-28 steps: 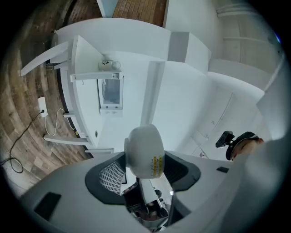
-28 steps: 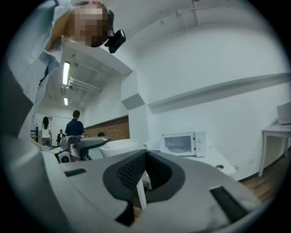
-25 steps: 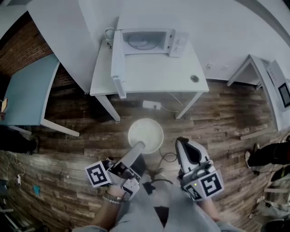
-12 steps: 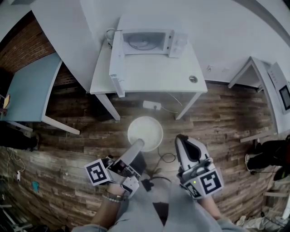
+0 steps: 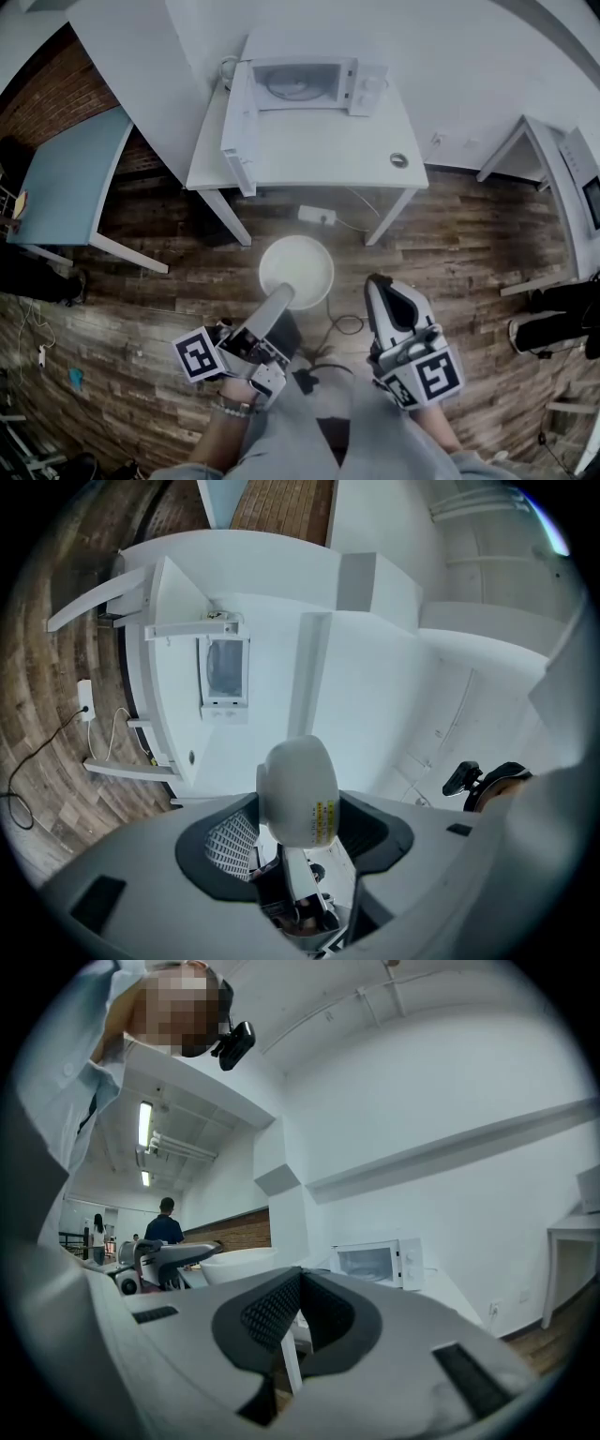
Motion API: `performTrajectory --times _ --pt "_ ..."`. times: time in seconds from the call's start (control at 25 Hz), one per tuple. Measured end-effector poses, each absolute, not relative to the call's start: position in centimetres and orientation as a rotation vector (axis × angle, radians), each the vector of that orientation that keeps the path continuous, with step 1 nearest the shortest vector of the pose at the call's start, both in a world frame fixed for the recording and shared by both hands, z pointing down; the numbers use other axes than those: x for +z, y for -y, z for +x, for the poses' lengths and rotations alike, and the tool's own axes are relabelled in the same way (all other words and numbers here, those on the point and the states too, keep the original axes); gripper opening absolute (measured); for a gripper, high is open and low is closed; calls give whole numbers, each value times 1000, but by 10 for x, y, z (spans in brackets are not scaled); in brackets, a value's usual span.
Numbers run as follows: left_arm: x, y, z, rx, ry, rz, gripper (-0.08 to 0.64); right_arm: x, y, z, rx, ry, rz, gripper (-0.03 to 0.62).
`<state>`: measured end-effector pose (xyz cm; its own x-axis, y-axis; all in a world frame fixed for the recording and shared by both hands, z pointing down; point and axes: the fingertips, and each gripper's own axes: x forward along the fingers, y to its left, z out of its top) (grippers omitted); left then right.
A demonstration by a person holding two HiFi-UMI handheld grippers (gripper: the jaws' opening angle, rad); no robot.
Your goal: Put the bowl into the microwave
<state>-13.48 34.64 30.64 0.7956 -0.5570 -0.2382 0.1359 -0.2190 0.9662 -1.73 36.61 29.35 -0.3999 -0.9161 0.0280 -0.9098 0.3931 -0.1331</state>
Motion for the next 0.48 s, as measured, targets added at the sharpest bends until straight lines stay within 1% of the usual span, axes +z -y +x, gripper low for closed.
performTrajectory --times 0.48 --pt "309 -369 -105 -684 379 1687 244 300 -386 20 -193 -2582 -1669 2"
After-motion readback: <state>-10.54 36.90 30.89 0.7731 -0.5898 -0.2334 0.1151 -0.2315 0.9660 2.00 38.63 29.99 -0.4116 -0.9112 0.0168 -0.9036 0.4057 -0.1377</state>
